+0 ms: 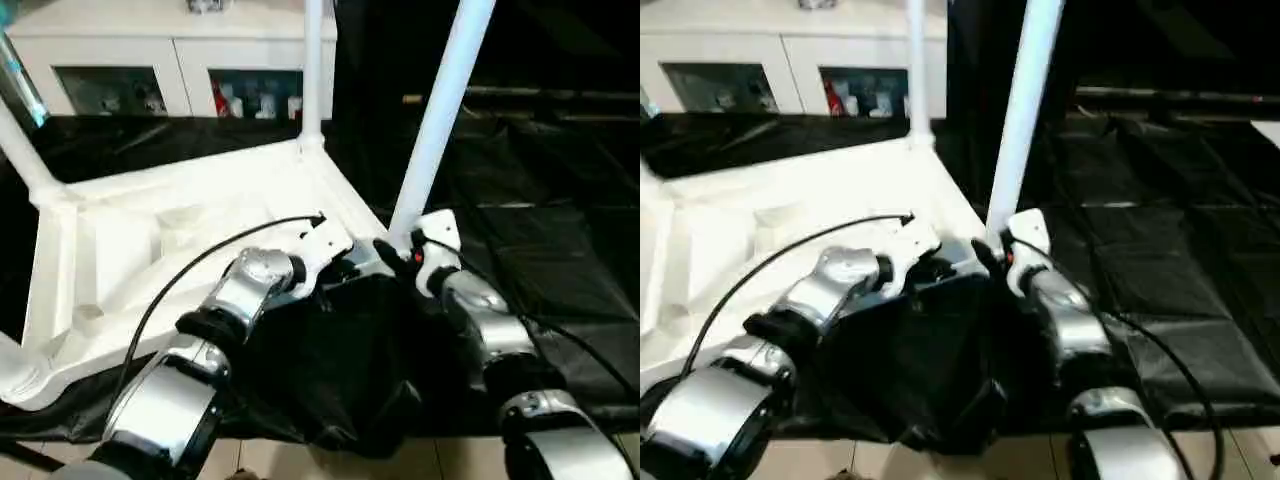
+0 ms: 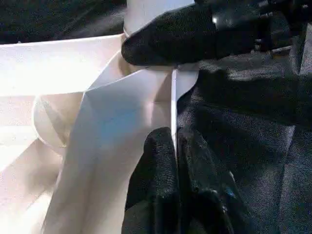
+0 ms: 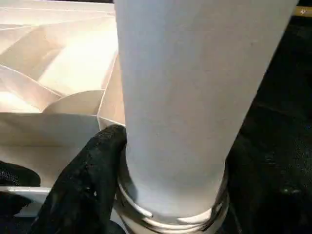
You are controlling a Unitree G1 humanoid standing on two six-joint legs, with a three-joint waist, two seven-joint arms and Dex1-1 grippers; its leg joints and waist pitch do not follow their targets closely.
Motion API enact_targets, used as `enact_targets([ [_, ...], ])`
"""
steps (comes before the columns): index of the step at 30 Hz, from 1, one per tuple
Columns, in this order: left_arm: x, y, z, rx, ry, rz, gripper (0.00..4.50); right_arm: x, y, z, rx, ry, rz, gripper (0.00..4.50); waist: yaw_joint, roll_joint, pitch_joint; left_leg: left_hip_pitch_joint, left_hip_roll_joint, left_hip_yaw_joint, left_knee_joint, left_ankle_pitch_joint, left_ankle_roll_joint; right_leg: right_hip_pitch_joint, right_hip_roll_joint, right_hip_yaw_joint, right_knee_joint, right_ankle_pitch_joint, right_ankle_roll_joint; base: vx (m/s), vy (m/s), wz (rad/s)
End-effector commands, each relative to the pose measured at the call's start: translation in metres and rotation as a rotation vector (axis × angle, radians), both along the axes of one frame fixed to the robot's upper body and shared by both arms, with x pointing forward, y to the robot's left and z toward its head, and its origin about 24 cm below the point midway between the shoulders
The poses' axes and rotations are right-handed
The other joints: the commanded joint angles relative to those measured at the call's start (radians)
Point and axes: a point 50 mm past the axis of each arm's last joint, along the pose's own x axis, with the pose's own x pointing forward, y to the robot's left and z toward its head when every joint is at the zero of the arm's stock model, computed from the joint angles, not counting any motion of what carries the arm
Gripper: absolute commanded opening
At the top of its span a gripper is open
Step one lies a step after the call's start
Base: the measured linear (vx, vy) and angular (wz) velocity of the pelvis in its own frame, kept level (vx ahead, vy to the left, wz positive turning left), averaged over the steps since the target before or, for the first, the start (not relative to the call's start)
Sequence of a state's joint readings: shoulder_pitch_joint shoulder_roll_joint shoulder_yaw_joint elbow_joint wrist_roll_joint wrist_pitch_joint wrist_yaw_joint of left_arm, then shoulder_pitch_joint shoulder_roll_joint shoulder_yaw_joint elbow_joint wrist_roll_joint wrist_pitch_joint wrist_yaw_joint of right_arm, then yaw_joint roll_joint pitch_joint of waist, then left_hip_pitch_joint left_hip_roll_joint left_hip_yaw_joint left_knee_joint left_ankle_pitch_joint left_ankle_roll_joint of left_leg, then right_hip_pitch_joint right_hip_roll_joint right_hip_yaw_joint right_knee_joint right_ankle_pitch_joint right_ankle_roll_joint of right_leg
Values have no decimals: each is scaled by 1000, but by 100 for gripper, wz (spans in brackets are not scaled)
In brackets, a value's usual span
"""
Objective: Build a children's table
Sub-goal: Rotate leg to tighten
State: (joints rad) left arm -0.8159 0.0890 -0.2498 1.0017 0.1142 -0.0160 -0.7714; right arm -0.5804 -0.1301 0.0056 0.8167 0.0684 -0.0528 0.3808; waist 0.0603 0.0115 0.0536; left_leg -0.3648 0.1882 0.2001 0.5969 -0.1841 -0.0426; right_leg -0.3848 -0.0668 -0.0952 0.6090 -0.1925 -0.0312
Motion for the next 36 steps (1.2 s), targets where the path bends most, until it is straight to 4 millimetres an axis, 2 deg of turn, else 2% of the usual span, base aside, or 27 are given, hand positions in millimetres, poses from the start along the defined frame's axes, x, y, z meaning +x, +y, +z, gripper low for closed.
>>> enact_targets([
  [1, -1, -14, 6, -68, -22, -7, 0, -10, 27, -11, 13, 43, 129, 340, 0, -10, -60, 11, 51, -31, -70, -218, 54, 40, -100, 63, -99, -313, -174, 0, 0, 0],
  [2, -1, -14, 6, -68, -22, -7, 0, -10, 27, -11, 13, 43, 129, 364, 0, -10, -60, 11, 51, -31, -70, -220, 54, 39, -100, 63, -99, -315, -174, 0, 0, 0],
  [4, -2, -9, 6, -66, -21, -52, 0, -8, 19, -2, 13, -3, 195, 378, 1, -11, -61, 11, 50, -31, -69, -223, 58, 41, -100, 63, -100, -314, -175, 0, 0, 0],
  [6, -5, -4, 5, -62, -16, -100, 0, -9, 12, 3, 38, -10, 259, 378, 4, -12, -62, 7, 52, -30, -67, -208, 74, 44, -100, 64, -95, -277, -180, 0, 0, 0],
  [7, -10, 3, 4, -64, 1, -182, 0, -16, 1, 7, 27, -8, 398, 378, 5, -14, -63, 5, 52, -30, -67, -190, 86, 47, -100, 64, -92, -244, -187, 0, 0, 0],
  [8, -12, 6, 3, -65, 9, -205, 0, -20, -2, 7, 14, -4, 450, 378, 8, -15, -63, 2, 52, -29, -64, -175, 104, 49, -99, 64, -86, -209, -196, 0, 0, 0],
  [10, -14, 8, 3, -62, 20, -237, 0, -24, -7, 6, -3, 4, 502, 378, 11, -14, -64, 2, 54, -26, -63, -164, 113, 49, -97, 62, -85, -192, -199, 0, 0, 0],
  [14, -23, 21, 5, -75, 69, -383, 0, -37, -26, 10, -16, 40, 658, 378, 23, -14, -61, 6, 60, -26, -65, -181, 106, 45, -100, 61, -88, -256, -194, 0, 0, 0],
  [15, -25, 25, 6, -84, 83, -412, 0, -39, -30, 12, -9, 46, 692, 378, 27, -14, -60, 9, 61, -25, -67, -192, 101, 41, -98, 62, -91, -277, -193, 0, 0, 0],
  [19, -26, 30, 9, -87, 87, -436, 0, -40, -34, 16, 6, 50, 718, 378, 35, -13, -61, 12, 65, -26, -70, -193, 85, 38, -101, 63, -89, -278, -196, 0, 0, 0],
  [20, -26, 33, 9, -90, 93, -438, 0, -40, -38, 18, 3, 57, 729, 378, 35, -13, -60, 10, 63, -26, -69, -189, 83, 39, -100, 63, -88, -273, -197, 0, 0, 0],
  [25, -26, 42, 10, -87, 99, -438, 0, -40, -44, 18, -27, 92, 757, 336, 35, -14, -61, 7, 59, -26, -68, -178, 81, 42, -100, 61, -88, -267, -191, 0, 0, 0],
  [32, -26, 42, 10, -87, 94, -432, 0, -42, -40, 13, -21, 107, 759, 276, 33, -10, -62, 9, 60, -27, -69, -185, 75, 40, -98, 60, -89, -270, -192, 0, 0, 0],
  [36, -22, 38, 11, -89, 73, -387, 0, -43, -37, 6, -5, 120, 699, 270, 31, -9, -60, 9, 59, -27, -69, -193, 71, 40, -98, 60, -90, -279, -192, 0, 0, 0],
])
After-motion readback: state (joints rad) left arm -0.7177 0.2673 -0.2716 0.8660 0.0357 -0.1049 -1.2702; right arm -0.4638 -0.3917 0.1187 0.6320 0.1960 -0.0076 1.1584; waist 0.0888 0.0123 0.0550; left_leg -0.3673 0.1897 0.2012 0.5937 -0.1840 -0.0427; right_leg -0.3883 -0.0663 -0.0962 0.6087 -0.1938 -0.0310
